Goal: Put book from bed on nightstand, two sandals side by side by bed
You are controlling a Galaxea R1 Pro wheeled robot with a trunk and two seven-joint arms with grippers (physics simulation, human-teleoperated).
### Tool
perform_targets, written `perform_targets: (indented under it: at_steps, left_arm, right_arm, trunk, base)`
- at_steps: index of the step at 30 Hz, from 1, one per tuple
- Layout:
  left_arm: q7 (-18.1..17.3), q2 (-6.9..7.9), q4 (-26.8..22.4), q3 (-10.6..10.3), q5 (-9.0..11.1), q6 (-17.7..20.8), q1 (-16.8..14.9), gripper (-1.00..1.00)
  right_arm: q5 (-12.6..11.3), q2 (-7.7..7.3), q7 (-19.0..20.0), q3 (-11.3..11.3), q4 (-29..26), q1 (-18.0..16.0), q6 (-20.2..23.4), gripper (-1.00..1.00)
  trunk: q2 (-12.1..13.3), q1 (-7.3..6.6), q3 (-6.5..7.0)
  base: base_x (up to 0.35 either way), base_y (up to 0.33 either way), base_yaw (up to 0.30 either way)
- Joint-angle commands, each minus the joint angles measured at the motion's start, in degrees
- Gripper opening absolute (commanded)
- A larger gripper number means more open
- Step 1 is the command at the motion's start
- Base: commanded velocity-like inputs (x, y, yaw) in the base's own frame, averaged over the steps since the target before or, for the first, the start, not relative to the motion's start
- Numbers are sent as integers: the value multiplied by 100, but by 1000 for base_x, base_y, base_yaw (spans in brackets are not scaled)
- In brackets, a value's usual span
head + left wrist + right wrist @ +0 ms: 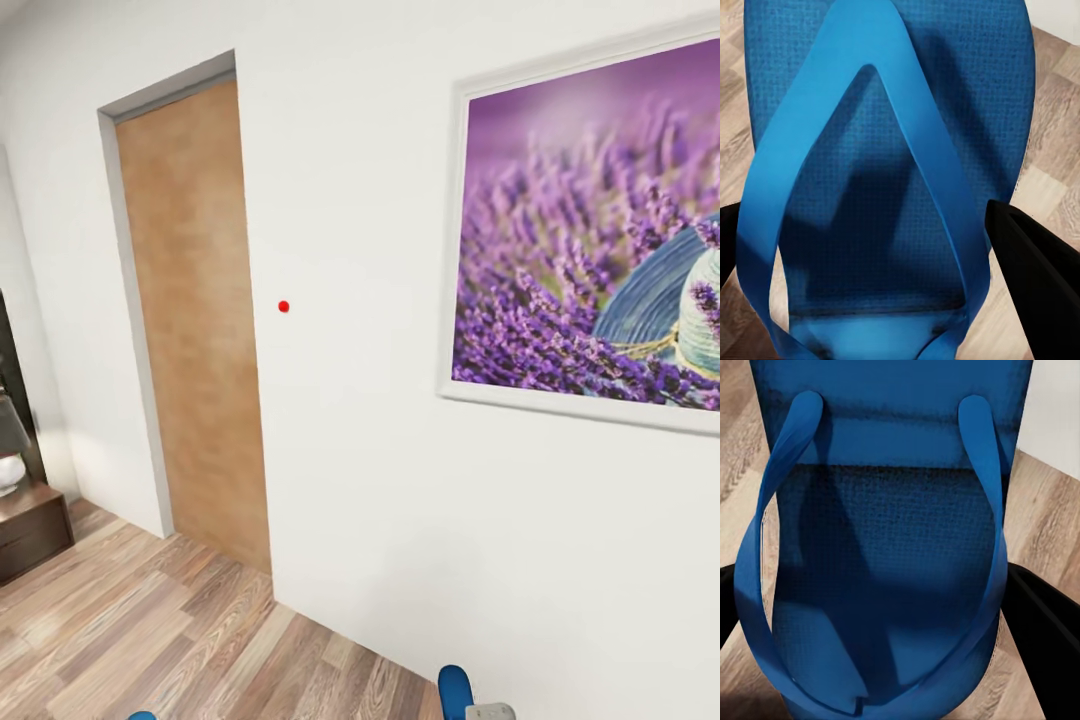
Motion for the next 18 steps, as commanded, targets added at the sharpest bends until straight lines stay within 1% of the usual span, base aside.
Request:
perform_targets:
  at_steps: [1, 12, 18]
  left_arm:
    - [-2, -6, 5, -6, 58, -23, -5, -100]
    - [-3, -46, 5, -6, 50, -37, -7, -100]
    - [-3, -48, 5, -12, 50, -38, -10, -100]
  right_arm:
    - [14, 0, -27, 33, -12, -1, 41, -100]
    - [15, 25, -27, 64, -3, 1, 40, -100]
    - [15, 25, -22, 67, -3, 0, 40, -100]
  trunk:
    - [-5, 0, -11]
    - [-5, 0, -38]
    - [-5, 0, -43]
  base:
    - [0, 0, 273]
    - [0, 0, 271]
    - [42, 0, 111]
